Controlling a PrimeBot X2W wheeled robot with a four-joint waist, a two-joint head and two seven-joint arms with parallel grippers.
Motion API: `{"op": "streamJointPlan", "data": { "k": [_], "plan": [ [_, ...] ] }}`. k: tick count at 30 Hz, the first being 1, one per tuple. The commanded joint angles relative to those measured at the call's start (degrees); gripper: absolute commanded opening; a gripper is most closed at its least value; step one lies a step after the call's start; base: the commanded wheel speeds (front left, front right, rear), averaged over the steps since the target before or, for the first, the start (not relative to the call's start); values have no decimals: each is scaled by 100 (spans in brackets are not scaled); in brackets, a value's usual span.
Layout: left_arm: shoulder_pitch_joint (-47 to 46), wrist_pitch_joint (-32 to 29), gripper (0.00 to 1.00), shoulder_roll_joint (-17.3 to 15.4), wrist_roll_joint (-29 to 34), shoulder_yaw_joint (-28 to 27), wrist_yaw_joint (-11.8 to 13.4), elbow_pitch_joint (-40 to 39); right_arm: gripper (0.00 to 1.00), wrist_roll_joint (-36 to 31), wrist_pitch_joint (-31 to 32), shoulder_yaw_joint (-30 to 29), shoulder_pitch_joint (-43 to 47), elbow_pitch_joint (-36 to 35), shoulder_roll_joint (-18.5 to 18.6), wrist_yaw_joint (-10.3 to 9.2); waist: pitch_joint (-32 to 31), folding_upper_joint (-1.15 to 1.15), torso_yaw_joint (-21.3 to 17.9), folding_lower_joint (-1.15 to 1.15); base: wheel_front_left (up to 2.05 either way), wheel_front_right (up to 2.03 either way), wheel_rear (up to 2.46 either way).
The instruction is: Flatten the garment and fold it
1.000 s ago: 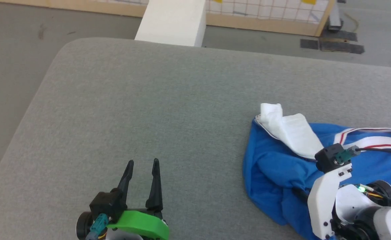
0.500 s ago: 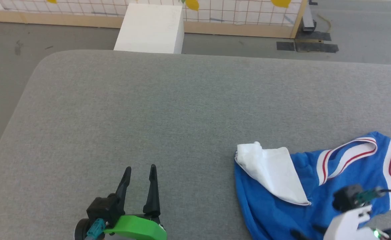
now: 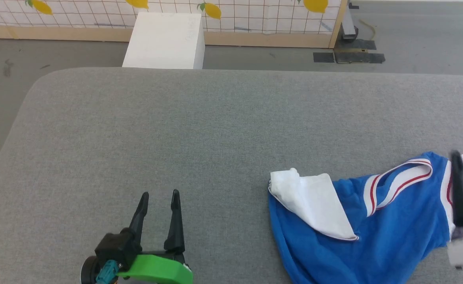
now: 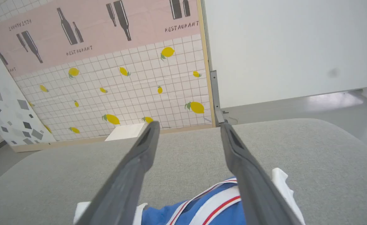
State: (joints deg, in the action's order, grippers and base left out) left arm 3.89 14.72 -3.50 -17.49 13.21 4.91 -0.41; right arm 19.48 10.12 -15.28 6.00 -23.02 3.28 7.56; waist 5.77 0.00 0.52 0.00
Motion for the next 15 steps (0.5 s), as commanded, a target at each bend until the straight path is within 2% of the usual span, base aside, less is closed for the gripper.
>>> {"op": "streamJointPlan", "data": {
  "k": [1,4,7,12,15],
  "plan": [
    [139,28,100,-19,72,-17,-37,-41,100,-18,-419,-146,229,232,-33,-8,-1,0,-7,0,0,0,0],
    [274,28,100,-10,85,8,-40,-55,100,369,-1237,-351,585,809,-37,-8,-4,0,-32,0,0,0,0],
    [324,21,100,-88,259,128,-32,-3,100,637,-1827,-302,810,1360,-38,-8,6,0,-70,0,0,0,0],
    [-37,-346,100,-277,530,365,-136,-170,100,594,-2158,-235,670,1703,-39,-8,30,0,-120,0,0,0,0],
    [-525,-848,100,-431,677,599,-378,-321,100,504,-2185,-296,511,1699,-39,-8,89,0,-111,0,0,0,0]
  ]
}}
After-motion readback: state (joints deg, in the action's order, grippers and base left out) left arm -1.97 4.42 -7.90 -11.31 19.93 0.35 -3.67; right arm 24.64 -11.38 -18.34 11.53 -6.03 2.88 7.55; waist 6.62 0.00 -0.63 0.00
